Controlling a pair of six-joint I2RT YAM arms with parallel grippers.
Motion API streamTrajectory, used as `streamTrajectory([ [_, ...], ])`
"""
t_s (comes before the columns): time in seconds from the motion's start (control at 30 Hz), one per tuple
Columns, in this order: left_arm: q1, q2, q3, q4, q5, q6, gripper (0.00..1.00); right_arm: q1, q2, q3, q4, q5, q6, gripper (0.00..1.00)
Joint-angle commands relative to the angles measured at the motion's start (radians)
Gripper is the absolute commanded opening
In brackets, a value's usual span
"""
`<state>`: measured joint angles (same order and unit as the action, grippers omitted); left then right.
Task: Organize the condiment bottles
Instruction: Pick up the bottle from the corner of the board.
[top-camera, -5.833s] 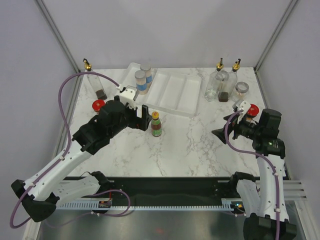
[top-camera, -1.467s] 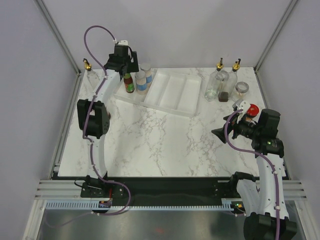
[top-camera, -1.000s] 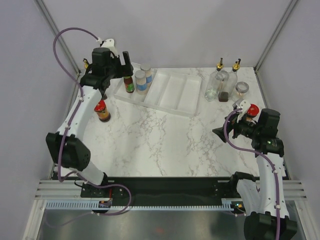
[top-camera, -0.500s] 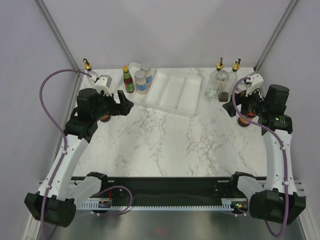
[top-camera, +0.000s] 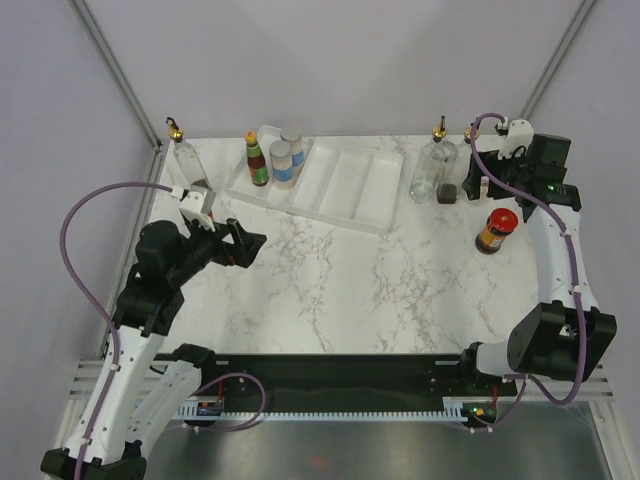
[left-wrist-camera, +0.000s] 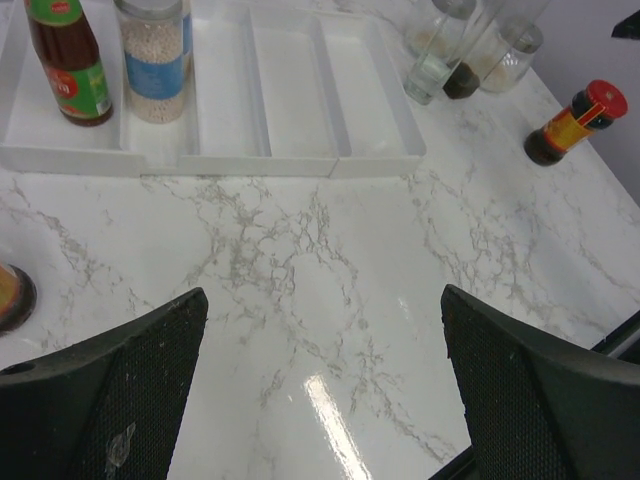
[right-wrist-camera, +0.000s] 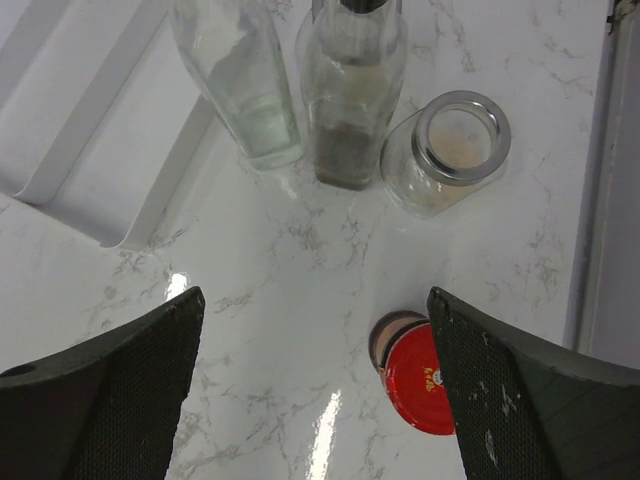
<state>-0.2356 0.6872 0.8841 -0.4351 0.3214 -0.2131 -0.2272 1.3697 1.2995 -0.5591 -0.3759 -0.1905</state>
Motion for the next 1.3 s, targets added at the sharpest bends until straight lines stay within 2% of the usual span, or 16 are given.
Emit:
streamTrajectory([
  [0.0,-0.019,-0.04,-0.079,-0.014,-0.018,0.015,1.0,-0.003,-0.004,0.06,0.005,0.11,-0.084,0.96],
  [0.13,-0.025,-0.097,-0.155,0.016,-0.045,0.021,1.0,-0.011,-0.011,0.046,-0.099,0.195,-0.223,0.98],
  [0.3,-0.024,-0.117,-0.157,0.019,-0.062,0.029,1.0,-0.066,0.002,0.012,-0.165,0.235,-0.319,0.98],
  [0.53,-0.024,-0.106,-0.16,0.021,-0.074,0.037,1.0,-0.181,0.063,-0.002,-0.188,0.103,-0.333,0.98],
  [0.77,-0.024,-0.11,-0.165,0.019,-0.085,0.04,1.0,-0.196,0.14,-0.008,-0.183,0.016,-0.342,0.98],
  [1.0,-0.024,-0.106,-0.165,0.019,-0.084,0.04,1.0,-0.196,0.206,-0.002,-0.159,-0.023,-0.313,0.98],
  [1.27,-0.025,-0.104,-0.163,0.019,-0.087,0.041,1.0,-0.196,0.259,-0.003,-0.116,0.009,-0.285,0.97],
])
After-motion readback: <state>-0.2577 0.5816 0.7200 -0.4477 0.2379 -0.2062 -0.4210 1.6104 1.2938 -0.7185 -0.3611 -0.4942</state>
